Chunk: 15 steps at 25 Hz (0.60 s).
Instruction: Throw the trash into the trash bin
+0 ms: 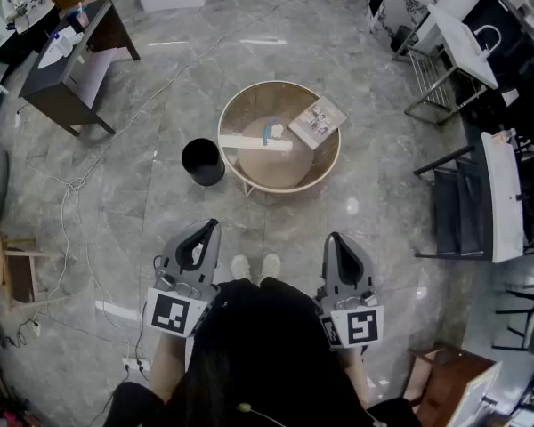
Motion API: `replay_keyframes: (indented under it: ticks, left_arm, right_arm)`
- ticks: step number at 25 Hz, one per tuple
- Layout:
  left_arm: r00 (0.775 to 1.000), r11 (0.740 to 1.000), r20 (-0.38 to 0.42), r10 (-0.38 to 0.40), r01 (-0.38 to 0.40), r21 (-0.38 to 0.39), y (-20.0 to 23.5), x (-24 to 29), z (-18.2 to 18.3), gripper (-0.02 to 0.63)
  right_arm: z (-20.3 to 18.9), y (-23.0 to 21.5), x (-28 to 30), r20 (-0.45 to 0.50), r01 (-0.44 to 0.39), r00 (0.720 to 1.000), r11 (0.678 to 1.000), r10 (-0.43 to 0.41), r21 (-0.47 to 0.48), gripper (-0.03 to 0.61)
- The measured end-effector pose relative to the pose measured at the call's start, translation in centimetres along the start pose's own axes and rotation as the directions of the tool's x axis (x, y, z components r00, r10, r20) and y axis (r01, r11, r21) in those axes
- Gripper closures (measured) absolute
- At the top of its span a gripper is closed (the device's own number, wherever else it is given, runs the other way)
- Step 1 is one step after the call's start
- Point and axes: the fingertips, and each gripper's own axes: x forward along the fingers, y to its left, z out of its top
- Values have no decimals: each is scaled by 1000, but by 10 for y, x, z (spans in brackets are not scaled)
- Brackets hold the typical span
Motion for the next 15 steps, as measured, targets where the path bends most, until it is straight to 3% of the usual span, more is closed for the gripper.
replay_keyframes:
  ticks: [11, 15]
  left_arm:
    - [1000, 999, 8, 30, -30, -11, 11, -4, 0, 611]
    - [998, 996, 30, 64, -62, -63, 24, -12, 2, 611]
  right_arm:
    - [-1, 3, 4, 3, -6, 1000, 1000, 6, -3, 578]
    - [0, 11, 7, 17, -52, 999, 998, 52, 23, 577]
